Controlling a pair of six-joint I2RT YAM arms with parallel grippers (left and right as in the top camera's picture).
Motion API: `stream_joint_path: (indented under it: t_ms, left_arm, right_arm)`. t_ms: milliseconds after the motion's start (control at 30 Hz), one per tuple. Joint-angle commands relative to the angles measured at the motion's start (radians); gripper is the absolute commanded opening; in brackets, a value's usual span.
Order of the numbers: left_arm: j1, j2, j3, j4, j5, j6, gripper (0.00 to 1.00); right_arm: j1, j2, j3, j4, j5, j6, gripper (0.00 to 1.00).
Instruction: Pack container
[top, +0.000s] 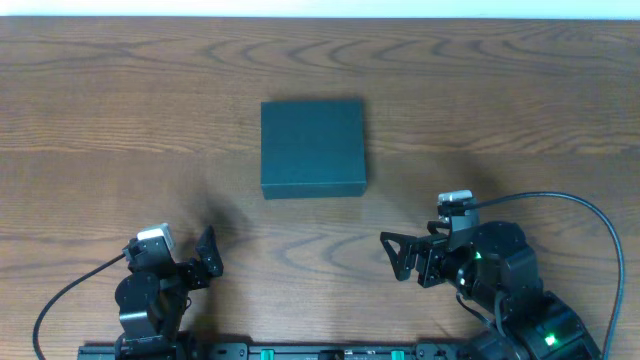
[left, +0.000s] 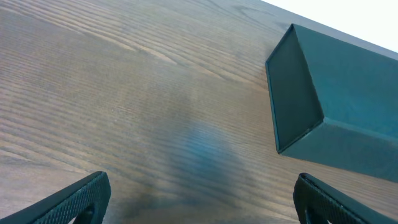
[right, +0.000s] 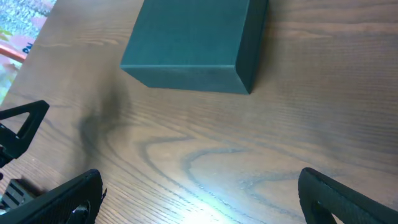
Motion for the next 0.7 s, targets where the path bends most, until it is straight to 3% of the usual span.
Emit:
stream_joint_path:
  t_ms: [0, 567, 667]
  left_arm:
    - [0.000, -0.006, -0.014, 0.002, 0.004, 0.003, 0.95]
    - [0.000, -0.006, -0.014, 0.002, 0.004, 0.003, 0.95]
    - [0.000, -0.006, -0.014, 0.002, 0.004, 0.003, 0.95]
  right_arm:
    - [-0.005, 0.000, 0.006, -0.002, 0.012, -0.008, 0.99]
    - [-0.005, 0.000, 0.006, -0.003, 0.013, -0.009, 0.99]
    - [-0.005, -0.005, 0.004, -0.026, 0.083, -0.102, 0.99]
